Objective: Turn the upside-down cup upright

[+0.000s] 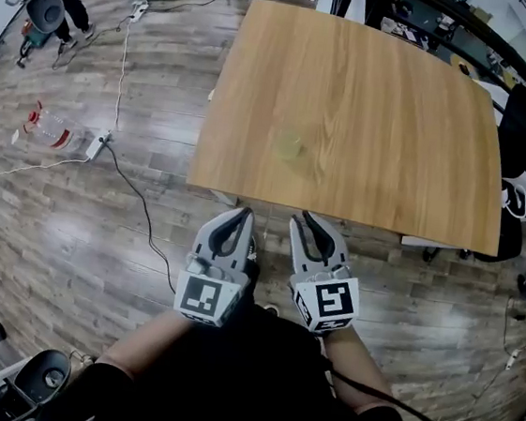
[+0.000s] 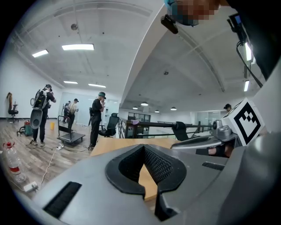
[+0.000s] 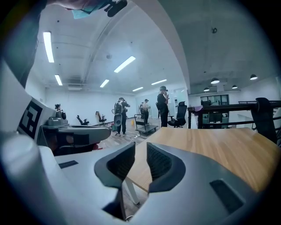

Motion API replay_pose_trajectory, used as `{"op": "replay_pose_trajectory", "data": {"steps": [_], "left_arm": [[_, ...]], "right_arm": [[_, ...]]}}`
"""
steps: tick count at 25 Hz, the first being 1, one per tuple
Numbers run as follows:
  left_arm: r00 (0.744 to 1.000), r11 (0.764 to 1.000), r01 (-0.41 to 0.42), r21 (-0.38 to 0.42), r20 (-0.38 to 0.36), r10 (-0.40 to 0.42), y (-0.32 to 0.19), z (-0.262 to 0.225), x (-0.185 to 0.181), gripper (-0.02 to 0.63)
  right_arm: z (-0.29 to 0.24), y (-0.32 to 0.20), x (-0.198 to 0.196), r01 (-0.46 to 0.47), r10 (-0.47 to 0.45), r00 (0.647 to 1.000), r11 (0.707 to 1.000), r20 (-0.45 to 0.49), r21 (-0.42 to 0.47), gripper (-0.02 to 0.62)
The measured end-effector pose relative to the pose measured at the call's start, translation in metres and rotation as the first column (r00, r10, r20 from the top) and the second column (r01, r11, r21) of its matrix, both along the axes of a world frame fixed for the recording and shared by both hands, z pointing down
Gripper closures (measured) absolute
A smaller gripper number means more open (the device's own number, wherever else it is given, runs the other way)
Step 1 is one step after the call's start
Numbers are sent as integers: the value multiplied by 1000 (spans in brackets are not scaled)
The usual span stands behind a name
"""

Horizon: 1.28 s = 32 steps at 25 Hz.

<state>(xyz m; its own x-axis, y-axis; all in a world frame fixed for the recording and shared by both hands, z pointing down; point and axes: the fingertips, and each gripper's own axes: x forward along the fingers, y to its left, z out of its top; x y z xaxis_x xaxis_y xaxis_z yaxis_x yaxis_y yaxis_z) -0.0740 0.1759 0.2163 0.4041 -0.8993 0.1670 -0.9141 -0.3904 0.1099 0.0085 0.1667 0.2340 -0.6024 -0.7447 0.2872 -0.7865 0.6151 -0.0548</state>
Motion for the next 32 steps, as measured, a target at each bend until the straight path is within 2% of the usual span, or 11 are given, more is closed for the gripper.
{"op": "replay_pose_trajectory", "data": {"steps": [1, 2, 4, 10, 14, 20, 26, 32], "left_arm": [[1000, 1000, -9, -6, 6, 9, -18, 5, -6, 598], [1000, 1000, -23, -9, 15, 23, -35, 10, -10, 598], [999, 999, -48, -16, 24, 49, -66, 20, -16, 598], [999, 996, -35, -79, -3, 35, -120, 52, -31, 598], [1000, 993, -5, -120, -1, 5, -150, 82, -36, 598], [998, 983, 55, -176, 0, -55, -178, 129, -44, 598], [996, 973, 83, -214, -20, -89, -184, 167, -51, 598], [995, 967, 76, -244, -40, -88, -180, 192, -52, 598]], "right_arm": [[10, -17, -8, 16, -16, 1000, 999, -15, -28, 518], [20, -33, -14, 28, -30, 999, 998, -29, -55, 436], [37, -65, -21, 25, -31, 998, 995, -57, -93, 381], [85, -138, -33, -23, 10, 996, 989, -89, -146, 332], [113, -186, -35, -32, 17, 994, 990, -105, -139, 303], [160, -231, -49, 13, -19, 999, 988, -37, -153, 221], [184, -259, -67, 30, -33, 998, 998, -57, -62, 218], [182, -263, -74, 65, -63, 995, 998, -78, 26, 222]]}}
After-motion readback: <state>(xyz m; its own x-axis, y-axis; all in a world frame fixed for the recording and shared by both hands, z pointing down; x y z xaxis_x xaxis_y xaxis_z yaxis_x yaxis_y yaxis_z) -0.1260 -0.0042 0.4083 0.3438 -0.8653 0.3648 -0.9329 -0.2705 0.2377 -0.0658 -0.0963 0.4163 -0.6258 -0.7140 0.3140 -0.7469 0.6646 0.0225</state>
